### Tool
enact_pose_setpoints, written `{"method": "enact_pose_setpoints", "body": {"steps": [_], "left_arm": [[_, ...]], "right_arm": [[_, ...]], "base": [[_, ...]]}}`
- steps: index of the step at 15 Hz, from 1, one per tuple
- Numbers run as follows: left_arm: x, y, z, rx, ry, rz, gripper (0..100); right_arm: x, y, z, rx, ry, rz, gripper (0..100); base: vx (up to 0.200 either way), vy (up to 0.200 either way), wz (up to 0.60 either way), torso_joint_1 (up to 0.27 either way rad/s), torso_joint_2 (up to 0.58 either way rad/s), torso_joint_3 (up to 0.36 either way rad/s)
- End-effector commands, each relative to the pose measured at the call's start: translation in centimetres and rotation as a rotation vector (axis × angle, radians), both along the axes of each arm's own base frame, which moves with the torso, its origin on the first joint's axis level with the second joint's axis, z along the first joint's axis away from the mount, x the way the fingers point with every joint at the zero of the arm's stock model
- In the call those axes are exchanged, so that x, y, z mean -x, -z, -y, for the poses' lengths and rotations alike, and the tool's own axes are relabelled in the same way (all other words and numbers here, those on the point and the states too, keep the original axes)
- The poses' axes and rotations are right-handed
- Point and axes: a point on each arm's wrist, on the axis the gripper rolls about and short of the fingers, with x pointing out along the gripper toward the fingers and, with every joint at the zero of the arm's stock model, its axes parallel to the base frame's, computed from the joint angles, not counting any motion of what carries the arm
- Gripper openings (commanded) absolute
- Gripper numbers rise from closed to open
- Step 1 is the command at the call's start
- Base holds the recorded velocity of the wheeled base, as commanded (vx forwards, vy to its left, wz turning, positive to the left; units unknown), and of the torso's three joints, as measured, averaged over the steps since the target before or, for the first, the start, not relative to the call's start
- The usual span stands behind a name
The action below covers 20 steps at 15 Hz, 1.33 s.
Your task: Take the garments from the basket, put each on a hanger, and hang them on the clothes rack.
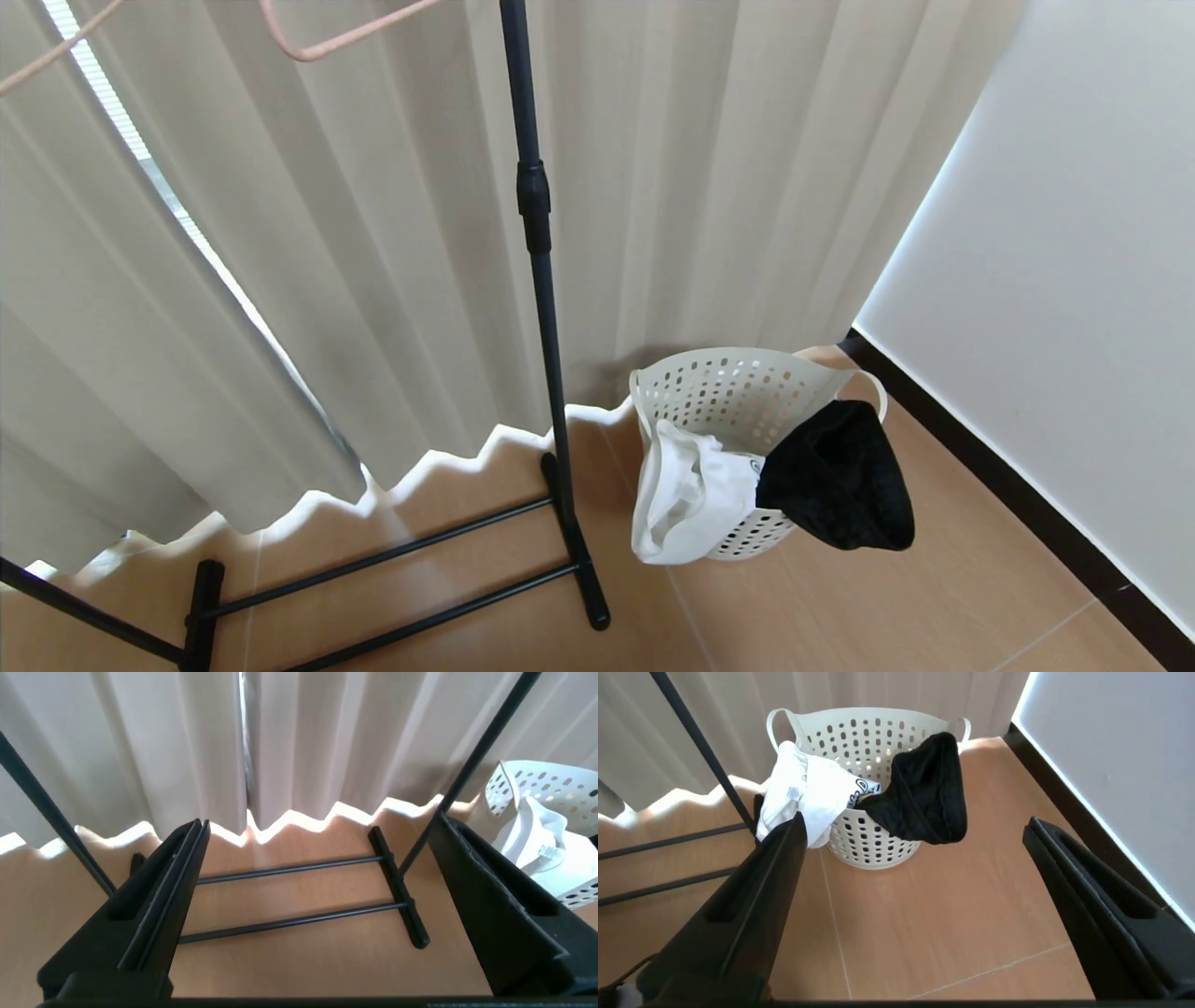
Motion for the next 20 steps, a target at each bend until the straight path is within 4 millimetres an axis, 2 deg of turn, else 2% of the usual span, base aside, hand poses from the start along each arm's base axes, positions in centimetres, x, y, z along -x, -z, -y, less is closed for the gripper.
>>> {"method": "enact_pose_setpoints", "body": {"steps": [1,16,20], "left_arm": [[-0.01,-0.01,0.0,0.001,-0.001,-0.001,100],[-0.01,0.01,0.0,-0.001,0.001,-0.003,100],[-0.01,-0.01,0.0,-0.004,0.002,-0.002,100]], "right_arm": [[0.0,0.0,0.0,0.0,-0.001,0.001,100],[0.0,0.0,0.0,0.005,-0.003,0.001,100],[0.02,-0.03,0.0,0.008,-0.003,0.001,100]], "base": [[0.0,0.0,0.0,0.012,0.0,-0.203],[0.0,0.0,0.0,0.003,0.0,-0.198],[0.0,0.0,0.0,0.001,0.0,-0.073]]}}
